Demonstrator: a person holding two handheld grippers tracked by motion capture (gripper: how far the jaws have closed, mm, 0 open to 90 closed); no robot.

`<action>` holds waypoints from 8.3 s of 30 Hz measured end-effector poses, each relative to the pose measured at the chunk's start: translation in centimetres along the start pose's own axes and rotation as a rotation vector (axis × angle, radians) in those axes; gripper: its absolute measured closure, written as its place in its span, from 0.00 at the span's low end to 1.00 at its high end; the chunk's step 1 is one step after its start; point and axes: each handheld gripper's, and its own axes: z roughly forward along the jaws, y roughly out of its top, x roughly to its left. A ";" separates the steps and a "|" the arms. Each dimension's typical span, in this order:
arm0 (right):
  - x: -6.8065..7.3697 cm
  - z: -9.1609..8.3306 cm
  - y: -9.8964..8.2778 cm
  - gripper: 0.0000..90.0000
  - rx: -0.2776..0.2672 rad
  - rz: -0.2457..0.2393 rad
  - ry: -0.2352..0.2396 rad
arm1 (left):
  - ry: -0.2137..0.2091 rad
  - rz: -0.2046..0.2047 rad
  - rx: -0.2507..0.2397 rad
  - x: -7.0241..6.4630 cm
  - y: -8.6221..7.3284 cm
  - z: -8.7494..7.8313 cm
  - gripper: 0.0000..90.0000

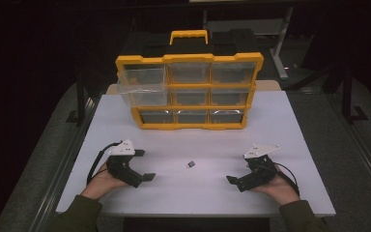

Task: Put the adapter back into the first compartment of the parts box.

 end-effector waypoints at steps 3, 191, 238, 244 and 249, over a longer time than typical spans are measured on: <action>0.0 0.0 0.1 0.00 -0.006 0.000 0.002 | -0.001 -0.001 0.001 0.0 0.0 0.0 0.00; 0.5 0.3 0.8 0.00 -0.014 -0.018 0.042 | -0.021 0.060 0.184 -2.9 7.1 12.4 0.72; 0.5 0.4 0.8 0.00 -0.012 -0.021 0.051 | -0.039 0.089 0.200 -3.2 7.1 11.2 0.85; 0.5 0.5 0.8 0.00 -0.008 -0.019 0.055 | -0.050 0.086 0.195 -3.0 7.2 10.1 0.85; 0.5 0.4 0.8 0.00 -0.011 -0.018 0.054 | -0.053 0.075 0.193 -2.7 7.2 8.9 0.85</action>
